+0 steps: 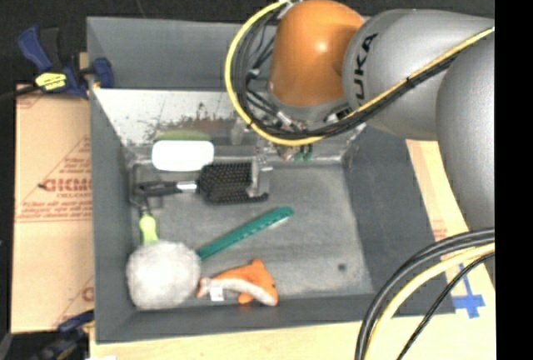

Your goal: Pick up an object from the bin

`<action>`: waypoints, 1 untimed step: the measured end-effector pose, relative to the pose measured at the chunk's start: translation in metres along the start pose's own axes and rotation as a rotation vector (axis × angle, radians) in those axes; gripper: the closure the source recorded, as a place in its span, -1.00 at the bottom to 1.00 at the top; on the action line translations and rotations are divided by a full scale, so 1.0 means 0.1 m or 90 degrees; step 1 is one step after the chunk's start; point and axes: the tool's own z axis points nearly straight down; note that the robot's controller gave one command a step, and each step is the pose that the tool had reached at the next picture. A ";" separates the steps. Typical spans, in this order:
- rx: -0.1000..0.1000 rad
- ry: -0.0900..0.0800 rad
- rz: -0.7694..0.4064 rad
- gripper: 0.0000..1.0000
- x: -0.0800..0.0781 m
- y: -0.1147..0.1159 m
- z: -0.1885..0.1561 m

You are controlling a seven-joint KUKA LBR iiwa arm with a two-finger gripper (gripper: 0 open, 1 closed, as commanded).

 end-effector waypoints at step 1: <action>0.000 0.002 0.038 -1.00 0.05 -0.05 0.95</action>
Offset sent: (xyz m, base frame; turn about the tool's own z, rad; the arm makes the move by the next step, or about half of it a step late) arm -0.0100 -0.0209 -0.0965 0.0206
